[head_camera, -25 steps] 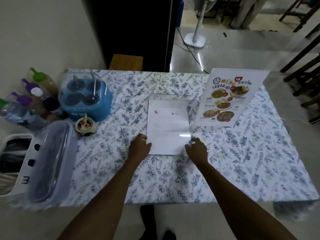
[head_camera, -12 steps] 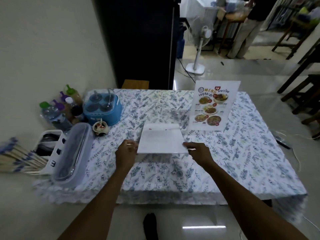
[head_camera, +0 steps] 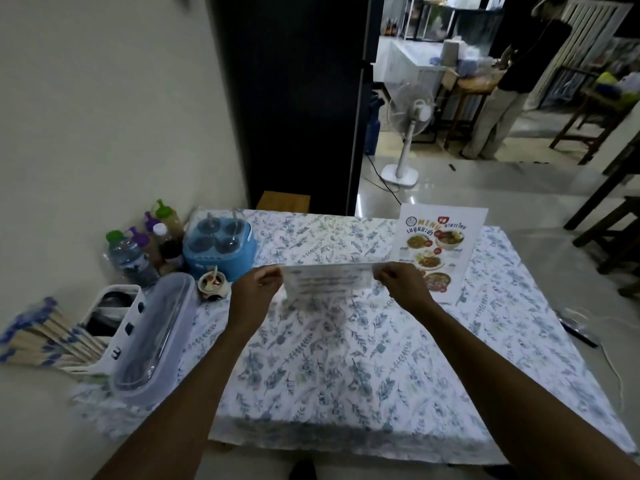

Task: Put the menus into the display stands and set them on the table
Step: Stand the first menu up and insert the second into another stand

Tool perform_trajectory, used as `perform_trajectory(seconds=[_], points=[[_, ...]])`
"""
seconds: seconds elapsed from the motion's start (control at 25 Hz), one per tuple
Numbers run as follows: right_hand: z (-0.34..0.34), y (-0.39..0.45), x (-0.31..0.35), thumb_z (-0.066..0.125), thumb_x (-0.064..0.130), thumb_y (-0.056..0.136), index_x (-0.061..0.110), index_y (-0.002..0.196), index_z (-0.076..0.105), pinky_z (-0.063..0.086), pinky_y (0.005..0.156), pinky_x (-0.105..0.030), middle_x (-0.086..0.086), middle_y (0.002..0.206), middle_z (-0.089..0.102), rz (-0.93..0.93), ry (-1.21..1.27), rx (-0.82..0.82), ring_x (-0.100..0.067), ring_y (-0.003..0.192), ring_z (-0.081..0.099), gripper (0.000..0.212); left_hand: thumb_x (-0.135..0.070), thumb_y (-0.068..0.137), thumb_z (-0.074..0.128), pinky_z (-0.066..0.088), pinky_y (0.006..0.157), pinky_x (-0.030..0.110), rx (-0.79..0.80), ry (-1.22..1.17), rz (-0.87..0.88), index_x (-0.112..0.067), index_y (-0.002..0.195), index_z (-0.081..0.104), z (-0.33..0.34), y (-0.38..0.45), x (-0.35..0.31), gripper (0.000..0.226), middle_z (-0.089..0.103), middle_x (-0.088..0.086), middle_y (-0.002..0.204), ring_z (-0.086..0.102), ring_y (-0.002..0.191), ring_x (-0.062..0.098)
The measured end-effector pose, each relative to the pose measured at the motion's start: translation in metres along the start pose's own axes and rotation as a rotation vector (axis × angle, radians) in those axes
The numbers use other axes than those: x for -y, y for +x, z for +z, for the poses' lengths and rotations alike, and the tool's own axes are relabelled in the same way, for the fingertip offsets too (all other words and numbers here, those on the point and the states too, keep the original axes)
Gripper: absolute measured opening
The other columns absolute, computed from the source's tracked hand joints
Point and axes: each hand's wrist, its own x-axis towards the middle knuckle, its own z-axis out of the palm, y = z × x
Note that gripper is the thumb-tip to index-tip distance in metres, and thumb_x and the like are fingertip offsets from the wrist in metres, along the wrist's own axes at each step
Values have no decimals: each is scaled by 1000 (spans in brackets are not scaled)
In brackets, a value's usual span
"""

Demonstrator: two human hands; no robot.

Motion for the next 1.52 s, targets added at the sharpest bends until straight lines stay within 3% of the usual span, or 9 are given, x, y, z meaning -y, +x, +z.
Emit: perform_trajectory(seconds=[0.08,0.28,0.48,0.6,0.8,0.96,1.16,1.36,1.52], points=[[-1,25,6,61,22,92,3,81,72,55,64,-43,-14,74,72,-13,-27,-8,-28,64,65,24,-15,86,78,52,72,9,-23,33,21,-7,108,75,4,29,-7,24,74,2,98,67,82,-11],[7,88,9,57,31,95,15,89,68,45,61,-30,-2,85,69,-12,-106,-28,-17,76,64,21,-22,89,75,46,68,4,-78,104,86,-18,94,73,16,104,-4,7,72,-5,90,63,80,-13],[29,122,13,50,35,97,17,90,55,53,66,-38,-3,95,62,41,-113,-86,-21,82,63,19,-27,94,68,44,68,2,-9,157,85,-21,97,66,26,147,5,8,67,-21,89,62,83,-18],[40,134,11,44,37,99,18,97,53,55,69,-39,0,96,65,61,-96,-91,-20,82,64,21,-29,93,69,44,68,2,-5,170,64,-21,97,67,28,163,11,9,67,-18,88,62,82,-18],[45,145,12,43,32,100,16,99,53,45,61,-30,0,96,63,100,-122,-90,-17,81,60,18,-30,91,71,56,78,23,-21,153,35,-16,103,69,34,173,17,18,71,-7,94,69,89,5],[50,146,12,39,31,100,17,99,49,53,68,-39,-1,97,63,94,-146,-82,-18,81,61,17,-34,90,71,61,79,40,-32,238,45,-20,104,68,37,173,21,20,75,-5,97,72,90,10],[53,146,13,38,28,100,15,102,49,55,69,-42,-3,98,61,106,-153,-95,-20,81,60,17,-32,91,70,61,80,42,-56,261,54,-21,113,63,42,166,15,26,75,-3,103,70,92,11],[46,150,8,44,27,99,14,96,54,55,72,-38,-5,99,64,103,-152,-51,-21,86,62,16,-27,93,68,58,85,37,-95,240,80,-25,138,43,47,155,-3,51,68,0,121,65,102,13],[32,145,1,54,26,96,12,115,62,56,84,-39,-7,114,66,30,-86,-88,-21,96,65,24,-29,94,64,52,95,38,-179,296,177,-21,140,43,50,155,-20,51,54,3,136,56,120,19]])
